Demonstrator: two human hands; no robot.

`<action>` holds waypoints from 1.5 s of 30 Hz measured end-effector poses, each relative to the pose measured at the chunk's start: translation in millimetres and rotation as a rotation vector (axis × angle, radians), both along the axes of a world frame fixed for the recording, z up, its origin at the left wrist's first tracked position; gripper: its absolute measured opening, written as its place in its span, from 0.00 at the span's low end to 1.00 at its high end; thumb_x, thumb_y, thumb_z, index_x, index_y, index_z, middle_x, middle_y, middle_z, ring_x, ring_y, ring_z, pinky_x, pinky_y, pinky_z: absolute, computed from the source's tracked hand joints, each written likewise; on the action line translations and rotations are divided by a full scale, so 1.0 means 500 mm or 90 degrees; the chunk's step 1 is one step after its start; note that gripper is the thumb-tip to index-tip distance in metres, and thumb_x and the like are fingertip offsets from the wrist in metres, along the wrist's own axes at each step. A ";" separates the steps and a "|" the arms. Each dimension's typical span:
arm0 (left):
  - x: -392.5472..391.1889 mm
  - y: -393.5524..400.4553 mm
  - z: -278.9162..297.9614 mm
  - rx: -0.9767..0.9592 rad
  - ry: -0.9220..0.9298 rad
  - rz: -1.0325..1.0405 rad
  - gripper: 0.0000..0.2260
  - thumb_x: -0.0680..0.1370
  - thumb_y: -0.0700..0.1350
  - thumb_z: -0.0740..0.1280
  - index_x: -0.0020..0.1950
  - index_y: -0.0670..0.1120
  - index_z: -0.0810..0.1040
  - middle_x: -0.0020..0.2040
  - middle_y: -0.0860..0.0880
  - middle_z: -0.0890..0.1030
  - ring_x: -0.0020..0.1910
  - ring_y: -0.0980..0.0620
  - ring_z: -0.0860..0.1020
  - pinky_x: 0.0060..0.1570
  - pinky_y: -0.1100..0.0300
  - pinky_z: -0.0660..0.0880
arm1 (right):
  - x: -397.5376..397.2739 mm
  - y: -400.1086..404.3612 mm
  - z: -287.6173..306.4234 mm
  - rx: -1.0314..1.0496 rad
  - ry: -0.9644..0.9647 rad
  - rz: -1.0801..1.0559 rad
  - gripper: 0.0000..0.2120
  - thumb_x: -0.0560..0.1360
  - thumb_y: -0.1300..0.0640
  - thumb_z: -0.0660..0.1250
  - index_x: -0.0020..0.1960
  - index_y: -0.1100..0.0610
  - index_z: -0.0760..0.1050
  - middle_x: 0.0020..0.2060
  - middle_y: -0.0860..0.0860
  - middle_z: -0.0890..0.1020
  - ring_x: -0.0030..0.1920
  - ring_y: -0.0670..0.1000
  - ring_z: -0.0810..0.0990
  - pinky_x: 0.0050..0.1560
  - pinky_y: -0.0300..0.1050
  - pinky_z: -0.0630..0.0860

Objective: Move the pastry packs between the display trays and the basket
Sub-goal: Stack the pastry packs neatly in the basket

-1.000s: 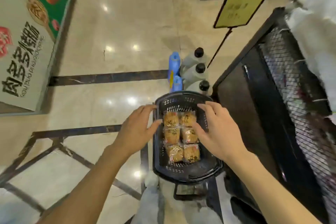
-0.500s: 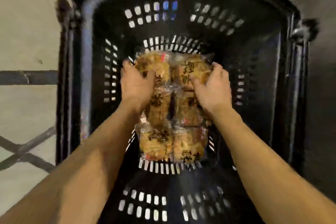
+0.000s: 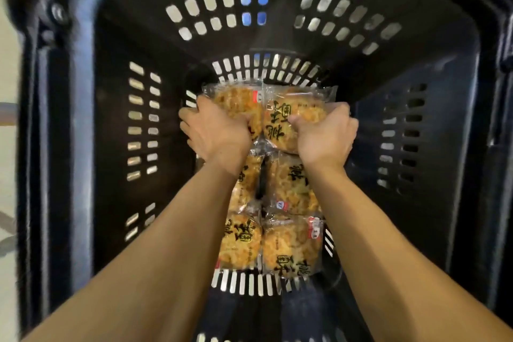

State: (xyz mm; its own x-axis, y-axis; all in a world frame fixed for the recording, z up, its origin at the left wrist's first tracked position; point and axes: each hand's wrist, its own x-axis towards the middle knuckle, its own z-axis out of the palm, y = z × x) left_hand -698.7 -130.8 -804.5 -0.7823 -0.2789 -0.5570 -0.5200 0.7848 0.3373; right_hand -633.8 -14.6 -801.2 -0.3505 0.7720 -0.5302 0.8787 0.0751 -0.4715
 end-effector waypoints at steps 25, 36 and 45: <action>0.209 -0.080 1.456 0.807 0.132 -0.314 0.19 0.70 0.41 0.77 0.54 0.54 0.72 0.46 0.50 0.87 0.45 0.49 0.85 0.45 0.53 0.83 | 0.493 -0.044 1.535 0.131 0.575 -0.106 0.16 0.64 0.55 0.81 0.48 0.47 0.78 0.40 0.55 0.85 0.39 0.52 0.81 0.36 0.42 0.78; 0.746 0.165 1.805 1.018 -0.113 -0.873 0.21 0.66 0.44 0.77 0.53 0.54 0.73 0.38 0.49 0.85 0.39 0.51 0.83 0.38 0.55 0.78 | 1.161 -0.187 1.843 0.504 0.588 -0.473 0.16 0.68 0.59 0.75 0.53 0.49 0.76 0.38 0.48 0.85 0.39 0.48 0.83 0.34 0.42 0.79; 1.277 0.456 1.770 0.773 0.018 -1.436 0.20 0.72 0.37 0.78 0.55 0.45 0.70 0.39 0.51 0.80 0.37 0.60 0.78 0.38 0.62 0.74 | 1.695 -0.095 1.740 0.530 0.463 -0.595 0.35 0.78 0.68 0.69 0.72 0.36 0.63 0.53 0.49 0.85 0.55 0.50 0.84 0.55 0.53 0.80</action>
State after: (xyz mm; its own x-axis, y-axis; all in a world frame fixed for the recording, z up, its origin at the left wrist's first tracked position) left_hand -60.2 97.2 80.7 0.6185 0.7573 0.2095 0.3499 -0.5042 0.7895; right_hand 213.8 -61.9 68.7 0.4544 0.8549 0.2503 0.3479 0.0883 -0.9334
